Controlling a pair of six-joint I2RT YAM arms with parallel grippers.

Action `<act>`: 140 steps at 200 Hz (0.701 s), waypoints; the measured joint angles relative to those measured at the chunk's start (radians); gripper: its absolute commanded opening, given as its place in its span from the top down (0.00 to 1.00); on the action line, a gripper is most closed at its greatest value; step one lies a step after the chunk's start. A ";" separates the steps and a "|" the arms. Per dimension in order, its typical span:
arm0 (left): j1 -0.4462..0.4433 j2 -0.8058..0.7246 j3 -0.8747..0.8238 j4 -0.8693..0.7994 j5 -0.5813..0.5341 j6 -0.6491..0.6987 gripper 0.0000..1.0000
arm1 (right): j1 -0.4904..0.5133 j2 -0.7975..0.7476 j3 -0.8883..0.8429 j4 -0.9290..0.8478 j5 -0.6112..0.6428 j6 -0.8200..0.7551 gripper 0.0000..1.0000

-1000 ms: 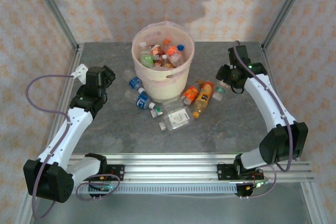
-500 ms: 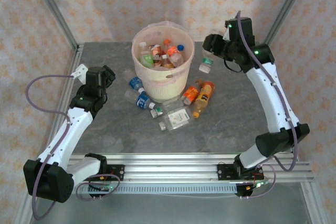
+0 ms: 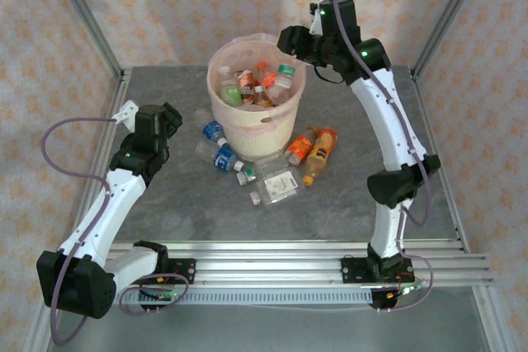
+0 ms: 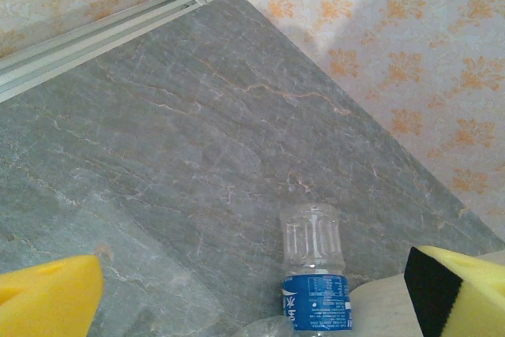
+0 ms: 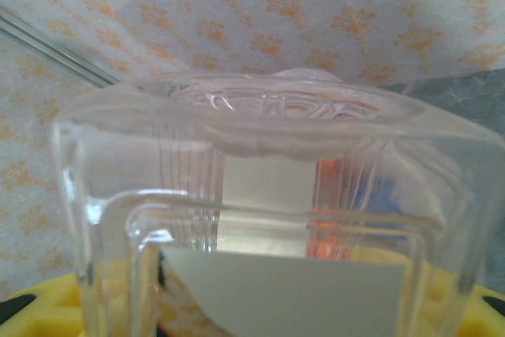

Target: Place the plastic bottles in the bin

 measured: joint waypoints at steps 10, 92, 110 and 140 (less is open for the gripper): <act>0.000 0.000 0.000 0.000 0.000 0.000 0.00 | 0.002 0.030 0.038 -0.002 -0.008 0.004 0.62; 0.000 0.000 0.000 0.000 0.000 0.000 0.00 | 0.048 0.196 0.153 -0.008 -0.037 0.027 0.62; 0.000 0.000 0.000 0.000 0.000 0.000 0.00 | 0.062 0.222 0.165 -0.008 -0.038 0.026 0.62; 0.000 0.000 0.000 0.000 0.000 0.000 0.00 | 0.086 0.263 0.188 -0.007 -0.045 0.026 0.62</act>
